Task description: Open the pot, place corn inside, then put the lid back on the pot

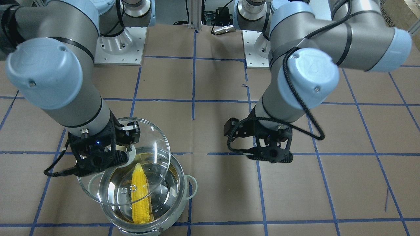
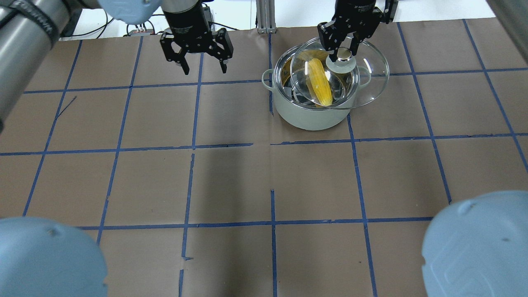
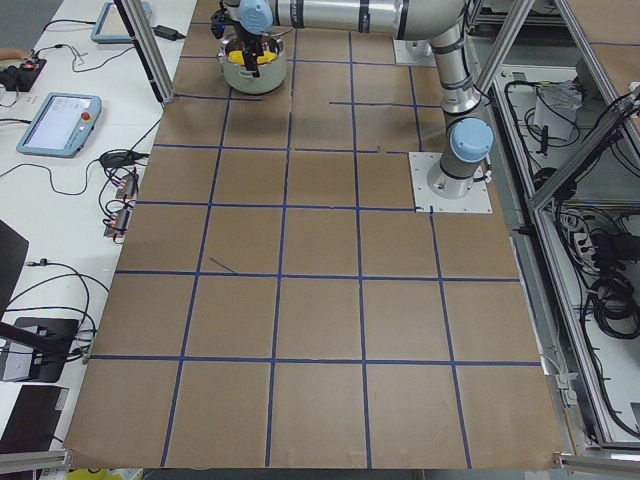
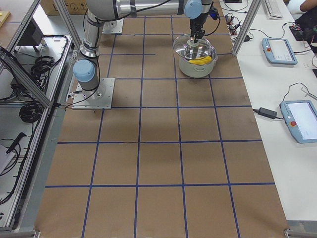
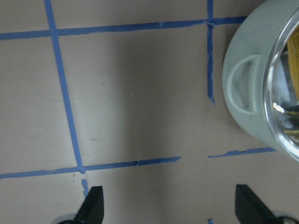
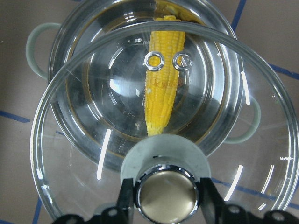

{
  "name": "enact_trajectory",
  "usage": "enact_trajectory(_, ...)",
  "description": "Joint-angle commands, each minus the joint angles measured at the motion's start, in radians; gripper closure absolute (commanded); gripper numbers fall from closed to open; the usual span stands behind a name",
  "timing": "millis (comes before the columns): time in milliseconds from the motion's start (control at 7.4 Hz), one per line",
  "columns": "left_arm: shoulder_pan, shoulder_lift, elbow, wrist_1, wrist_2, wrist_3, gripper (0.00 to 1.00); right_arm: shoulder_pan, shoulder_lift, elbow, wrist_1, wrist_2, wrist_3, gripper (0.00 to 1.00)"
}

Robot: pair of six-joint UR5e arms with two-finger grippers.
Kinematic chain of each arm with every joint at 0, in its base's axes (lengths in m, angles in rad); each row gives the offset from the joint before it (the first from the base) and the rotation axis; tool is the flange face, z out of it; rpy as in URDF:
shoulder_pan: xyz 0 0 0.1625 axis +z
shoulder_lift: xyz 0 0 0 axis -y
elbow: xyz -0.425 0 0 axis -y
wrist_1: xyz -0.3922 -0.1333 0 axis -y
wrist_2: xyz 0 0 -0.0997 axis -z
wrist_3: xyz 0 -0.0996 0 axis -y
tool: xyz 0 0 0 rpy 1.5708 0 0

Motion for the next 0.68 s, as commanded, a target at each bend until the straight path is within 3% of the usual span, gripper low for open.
enact_trajectory(0,0.047,0.179,-0.182,0.01,0.069,0.051,0.0,0.026,0.116,-0.111,-0.008,0.001,-0.001,0.62)
enact_trajectory(135,0.047,0.21,-0.188,0.01,0.112,0.058,0.0,0.033,0.15,-0.141,-0.011,0.003,-0.001,0.62)
enact_trajectory(541,0.091,0.272,-0.208,-0.006,0.106,0.06,0.0,0.037,0.178,-0.142,-0.019,0.003,-0.001,0.62)
